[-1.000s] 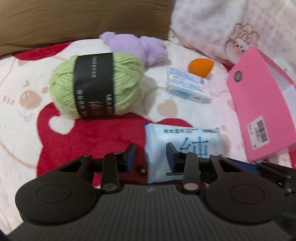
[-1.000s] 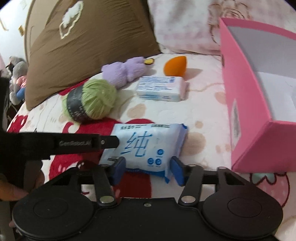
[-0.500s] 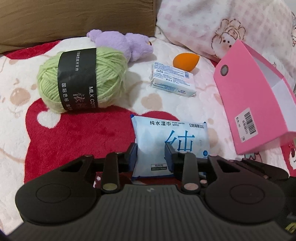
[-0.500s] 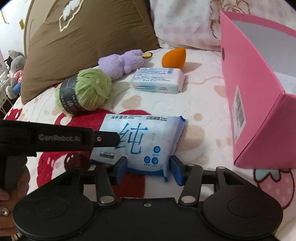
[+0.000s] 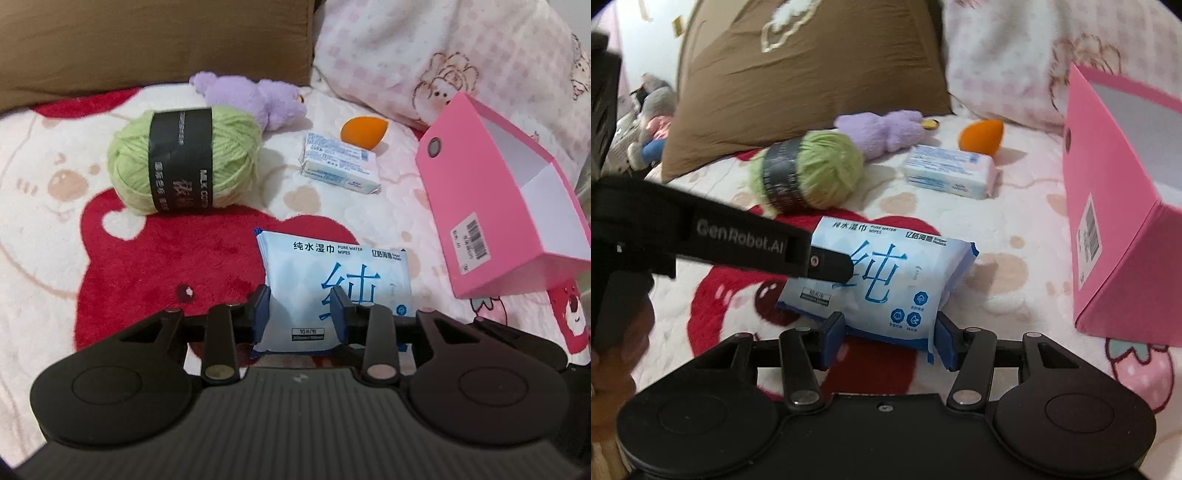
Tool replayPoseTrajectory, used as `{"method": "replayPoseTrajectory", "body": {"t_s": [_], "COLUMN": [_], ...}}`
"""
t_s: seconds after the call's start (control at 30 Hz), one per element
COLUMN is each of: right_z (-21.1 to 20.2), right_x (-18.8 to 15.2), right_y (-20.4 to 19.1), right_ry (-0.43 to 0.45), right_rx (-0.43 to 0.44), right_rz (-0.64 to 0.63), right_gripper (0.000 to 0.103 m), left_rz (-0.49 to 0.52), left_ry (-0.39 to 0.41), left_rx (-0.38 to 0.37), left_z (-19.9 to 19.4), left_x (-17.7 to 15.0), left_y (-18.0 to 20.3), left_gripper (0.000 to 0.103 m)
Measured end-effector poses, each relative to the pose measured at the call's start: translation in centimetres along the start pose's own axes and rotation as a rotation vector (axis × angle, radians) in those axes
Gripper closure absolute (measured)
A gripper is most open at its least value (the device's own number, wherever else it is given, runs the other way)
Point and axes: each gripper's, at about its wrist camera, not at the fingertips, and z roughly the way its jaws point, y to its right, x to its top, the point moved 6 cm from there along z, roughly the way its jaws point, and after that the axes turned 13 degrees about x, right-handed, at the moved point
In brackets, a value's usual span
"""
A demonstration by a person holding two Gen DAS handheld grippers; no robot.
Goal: Organize objects
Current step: 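Lift the wet-wipes pack with the left tool and carry it over the pink box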
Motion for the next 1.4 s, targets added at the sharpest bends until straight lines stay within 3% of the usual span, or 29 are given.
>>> {"method": "replayPoseTrajectory", "body": {"t_s": [0.13,0.33,0.77,1.07,1.23,1.4], "right_z": [-0.9,-2.2,-7.1,-11.0,-12.7,-14.3], "right_x": [0.0,-0.3,1.1,1.1,1.4,2.0], "right_y": [-1.1,-1.9,-3.9,-5.1,-5.2,-5.5], "right_ry": [0.005,0.014,0.055,0.040,0.073,0.088], "right_rx": [0.016,0.031,-0.017,-0.058,-0.065,-0.095], "right_rz": [-0.013,-0.017,-0.113,-0.122,-0.082,-0.127], "right_gripper": [0.045,0.043,0.026,0.020,0.019,0.019], "left_rz": [0.026,0.020,0.009,0.013,0.008,0.014], "left_ry": [0.035,0.048,0.139,0.145,0.151,0.171], "left_rx": [0.056,0.043,-0.042,-0.133,-0.146,-0.152], "left_z": [-1.3,-2.9,-8.3,-11.8,-13.3,-15.0], "left_x": [-0.6,-1.4,-1.2,-1.8,-2.0,-1.8], "left_y": [0.4,0.4,2.4,3.8,4.3,5.7], "left_gripper": [0.070,0.069,0.069,0.070,0.070,0.069]}}
